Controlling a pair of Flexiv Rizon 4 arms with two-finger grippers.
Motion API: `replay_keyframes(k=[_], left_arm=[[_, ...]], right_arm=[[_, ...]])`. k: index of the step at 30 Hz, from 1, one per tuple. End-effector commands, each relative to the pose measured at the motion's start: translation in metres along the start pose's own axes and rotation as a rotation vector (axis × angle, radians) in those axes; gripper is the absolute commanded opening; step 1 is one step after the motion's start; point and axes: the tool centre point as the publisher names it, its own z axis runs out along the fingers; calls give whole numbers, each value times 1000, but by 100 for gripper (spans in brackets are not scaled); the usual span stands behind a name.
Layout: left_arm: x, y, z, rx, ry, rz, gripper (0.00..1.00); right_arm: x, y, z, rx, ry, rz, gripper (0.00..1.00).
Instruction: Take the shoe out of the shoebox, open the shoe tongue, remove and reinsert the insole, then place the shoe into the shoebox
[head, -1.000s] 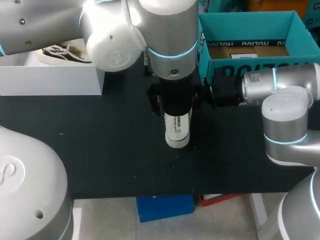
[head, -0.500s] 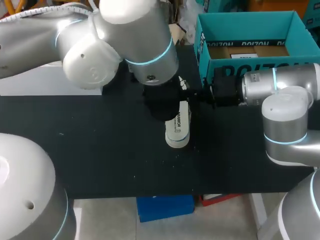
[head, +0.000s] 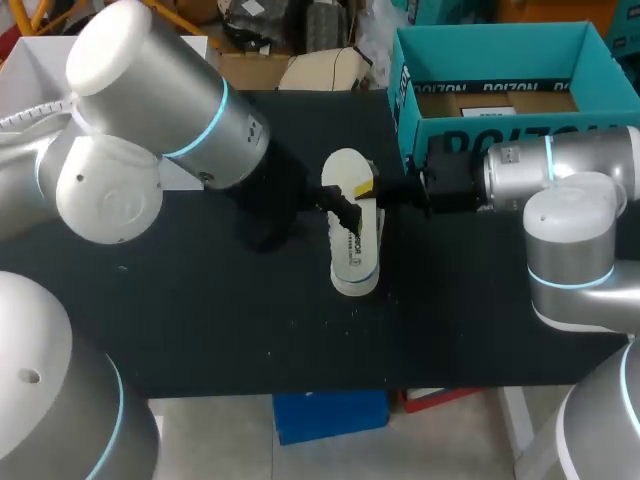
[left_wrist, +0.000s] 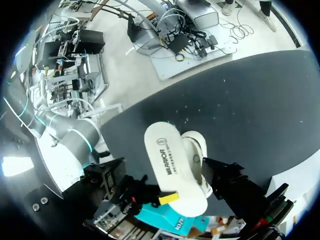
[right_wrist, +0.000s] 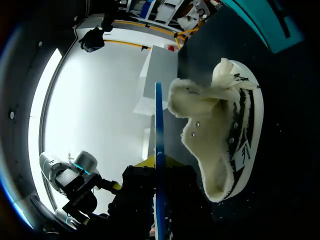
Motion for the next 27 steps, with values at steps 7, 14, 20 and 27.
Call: replay_keyframes(k=[7,14,20,27], left_arm=[[10,-8,-1,-29,-558,71,100],[24,-7,-2,-54,-703,-25,100],[36,-6,-11,-126,-938,-169,100],[42,-5,-18,-196,-1100,-245,100]], right_arm=[[0,-1,1,-3,-1,0,0],[0,-1,1,-3,-1,0,0],[0,-1,1,-3,-1,0,0],[0,-1,1,-3,-1,0,0]])
